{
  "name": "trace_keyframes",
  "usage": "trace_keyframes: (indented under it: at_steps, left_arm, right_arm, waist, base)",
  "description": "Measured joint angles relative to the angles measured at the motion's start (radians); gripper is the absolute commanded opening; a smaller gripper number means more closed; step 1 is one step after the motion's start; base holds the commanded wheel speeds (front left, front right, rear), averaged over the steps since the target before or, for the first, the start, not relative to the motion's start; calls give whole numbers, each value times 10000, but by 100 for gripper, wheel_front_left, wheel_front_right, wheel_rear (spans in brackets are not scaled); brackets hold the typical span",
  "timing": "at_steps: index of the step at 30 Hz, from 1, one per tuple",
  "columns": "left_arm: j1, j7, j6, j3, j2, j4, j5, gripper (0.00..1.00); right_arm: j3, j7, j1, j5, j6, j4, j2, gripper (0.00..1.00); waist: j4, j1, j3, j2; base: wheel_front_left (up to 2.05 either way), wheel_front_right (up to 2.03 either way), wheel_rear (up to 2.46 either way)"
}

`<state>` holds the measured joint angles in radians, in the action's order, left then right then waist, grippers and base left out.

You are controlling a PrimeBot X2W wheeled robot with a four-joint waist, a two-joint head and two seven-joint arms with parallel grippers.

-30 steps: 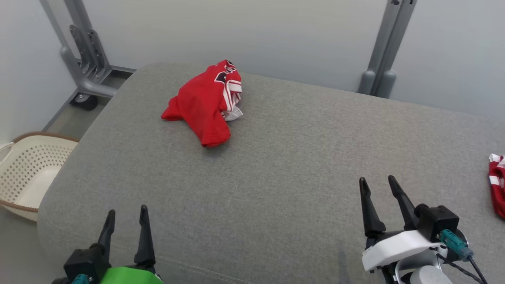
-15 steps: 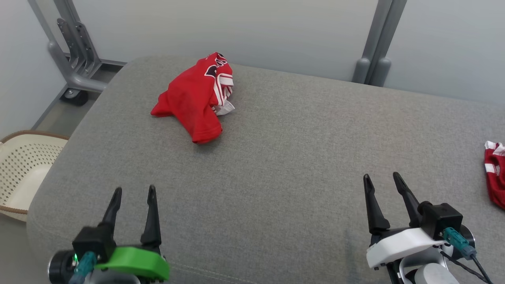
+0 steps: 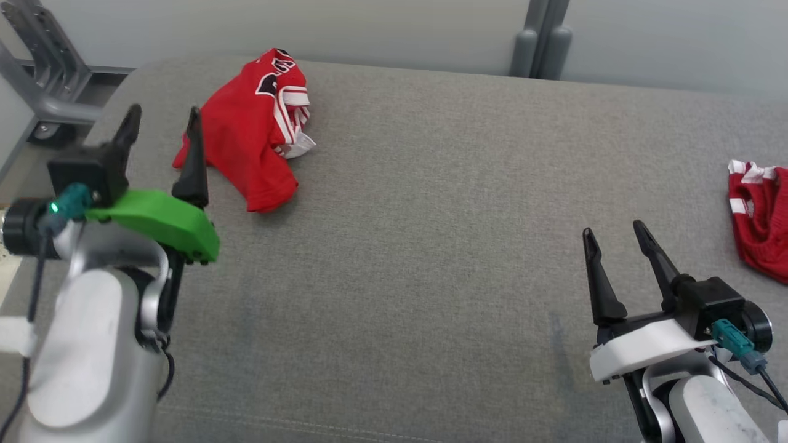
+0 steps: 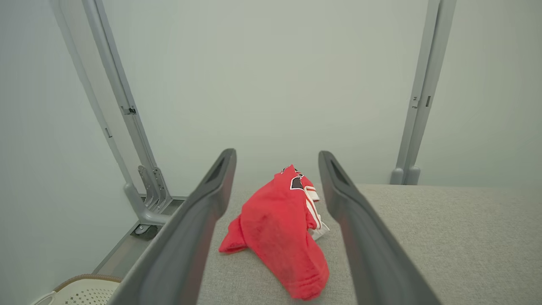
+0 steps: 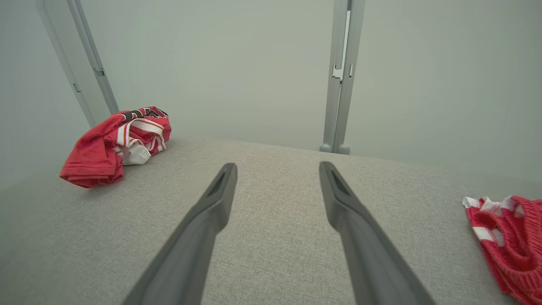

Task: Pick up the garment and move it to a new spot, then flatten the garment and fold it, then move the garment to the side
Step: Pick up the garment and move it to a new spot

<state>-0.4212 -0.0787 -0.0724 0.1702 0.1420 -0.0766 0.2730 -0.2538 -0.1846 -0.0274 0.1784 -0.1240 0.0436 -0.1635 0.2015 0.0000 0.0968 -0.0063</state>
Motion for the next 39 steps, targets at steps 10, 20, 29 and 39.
trace_keyframes:
  at_steps: [10,20,29,39]
  left_arm:
    - [-2150,-2334,92,-1204,481,-1333,1325,100]
    - [-3117,-3935,-23,-2220,1496,-2245,1902,100]
    - [-4203,-4753,-31,-2265,1977,-2380,1894,100]
    - [-4655,-4926,-33,-1985,2102,-3033,1620,100]
  right_arm:
    - [345,374,75,-132,-10,617,-293,100]
    - [529,581,300,-173,-10,1218,-407,100]
    - [796,581,842,-173,-10,1732,-562,100]
    - [909,476,1466,-173,-10,1877,-587,100]
  waist:
    - [-976,0,974,0]
    - [-2093,0,2269,0]
    - [-2706,0,3623,0]
    - [-2881,1,4972,0]
  base:
    - [0,0,0]
    - [0,0,0]
    - [0,0,0]
    - [0,0,0]
